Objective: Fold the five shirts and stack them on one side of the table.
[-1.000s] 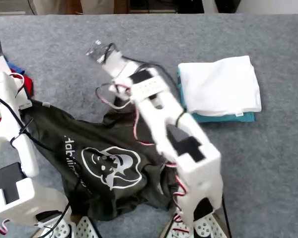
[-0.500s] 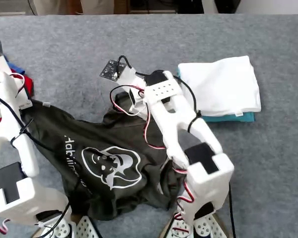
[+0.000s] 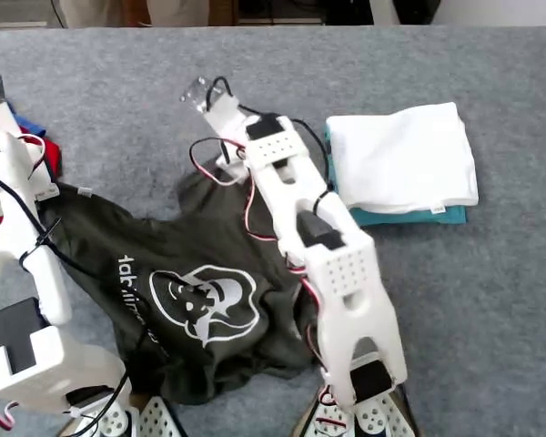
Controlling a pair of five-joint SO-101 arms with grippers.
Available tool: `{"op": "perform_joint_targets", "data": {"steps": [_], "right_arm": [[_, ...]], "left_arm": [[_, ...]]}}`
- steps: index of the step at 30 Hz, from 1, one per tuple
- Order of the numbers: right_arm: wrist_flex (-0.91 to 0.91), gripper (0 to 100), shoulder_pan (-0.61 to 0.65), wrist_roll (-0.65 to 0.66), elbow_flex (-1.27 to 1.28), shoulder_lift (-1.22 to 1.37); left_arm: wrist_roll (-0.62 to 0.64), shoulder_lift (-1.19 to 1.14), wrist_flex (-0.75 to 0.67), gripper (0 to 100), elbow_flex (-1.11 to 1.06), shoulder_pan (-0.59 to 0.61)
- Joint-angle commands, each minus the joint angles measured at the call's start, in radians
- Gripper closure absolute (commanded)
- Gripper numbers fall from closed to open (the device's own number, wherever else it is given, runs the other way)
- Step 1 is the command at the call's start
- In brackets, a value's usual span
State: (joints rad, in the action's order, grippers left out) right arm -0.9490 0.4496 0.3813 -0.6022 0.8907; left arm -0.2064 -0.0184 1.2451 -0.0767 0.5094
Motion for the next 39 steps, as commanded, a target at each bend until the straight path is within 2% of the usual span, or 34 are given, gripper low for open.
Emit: {"op": "perform_joint_targets", "data": {"steps": [1,9,13,19,28,31,35,39], "right_arm": [[-0.077,99.8,-0.016,-0.008,-0.277,0.048],[-0.482,99.7,-0.076,-0.002,-0.691,0.14],[-0.634,99.5,-0.074,0.112,-0.811,0.183],[-0.832,99.7,-0.051,0.241,-0.848,0.234],[-0.839,99.8,-0.068,0.232,-0.84,0.36],[-0.839,99.8,-0.065,0.12,-0.817,0.389],[-0.841,99.8,-0.085,0.055,-0.699,0.348],[-0.839,99.8,-0.09,0.041,-0.466,0.249]], "left_arm": [[-0.006,0.042,-0.012,98,0.011,-0.005],[-0.006,0.042,-0.014,98,0.014,-0.009],[-0.006,0.042,-0.015,98,0.015,-0.011],[-0.006,0.042,-0.015,98,0.012,-0.011],[-0.04,0.042,-0.012,98,0.014,-0.009],[-0.04,0.048,-0.014,98,0.017,-0.003],[-0.04,0.05,-0.008,98,0.018,0.0],[-0.04,0.051,-0.005,98,0.018,0.0]]}}
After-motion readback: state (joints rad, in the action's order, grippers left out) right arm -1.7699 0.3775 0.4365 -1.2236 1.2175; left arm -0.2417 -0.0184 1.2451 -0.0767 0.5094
